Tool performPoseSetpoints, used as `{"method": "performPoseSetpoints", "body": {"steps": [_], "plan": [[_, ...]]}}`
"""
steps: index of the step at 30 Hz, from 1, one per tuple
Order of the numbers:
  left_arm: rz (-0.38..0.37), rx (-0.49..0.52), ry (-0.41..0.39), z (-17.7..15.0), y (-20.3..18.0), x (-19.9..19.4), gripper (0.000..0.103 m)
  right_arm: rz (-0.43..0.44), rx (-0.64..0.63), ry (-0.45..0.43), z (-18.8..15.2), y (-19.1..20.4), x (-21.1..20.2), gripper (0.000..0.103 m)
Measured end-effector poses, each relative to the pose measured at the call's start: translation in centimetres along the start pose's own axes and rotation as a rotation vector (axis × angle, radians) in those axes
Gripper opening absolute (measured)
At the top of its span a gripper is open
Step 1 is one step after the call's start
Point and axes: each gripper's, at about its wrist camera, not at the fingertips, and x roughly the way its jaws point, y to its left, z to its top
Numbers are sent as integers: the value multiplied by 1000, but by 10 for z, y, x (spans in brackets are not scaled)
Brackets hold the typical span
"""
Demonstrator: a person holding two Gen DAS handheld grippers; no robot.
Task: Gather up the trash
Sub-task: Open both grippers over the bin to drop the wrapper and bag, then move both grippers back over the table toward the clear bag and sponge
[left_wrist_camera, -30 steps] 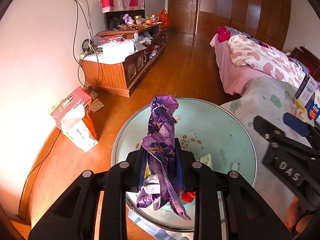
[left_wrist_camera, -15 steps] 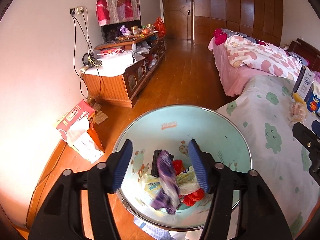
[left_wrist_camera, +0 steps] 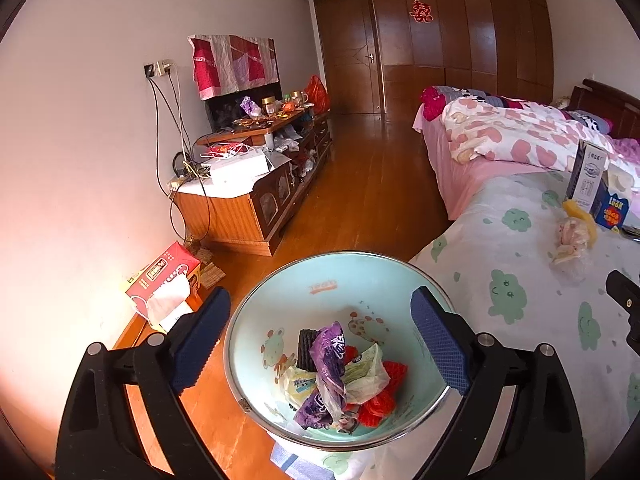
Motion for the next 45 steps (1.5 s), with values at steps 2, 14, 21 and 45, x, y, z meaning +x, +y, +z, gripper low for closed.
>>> {"method": "performPoseSetpoints", "body": {"steps": [2, 14, 21, 45], "plan": [[-4, 9, -6, 0, -7, -5, 93, -14, 14, 13, -2, -10, -1, 73], [-58, 87, 22, -10, -57, -23, 97, -122, 99, 44, -18, -88, -15, 77], [-97, 139, 39, -13, -87, -30, 97, -187, 140, 55, -24, -133, -21, 77], [-348, 262, 142, 9, -213, 21, 96, -338, 198, 94, -36, -239, -23, 68]]}}
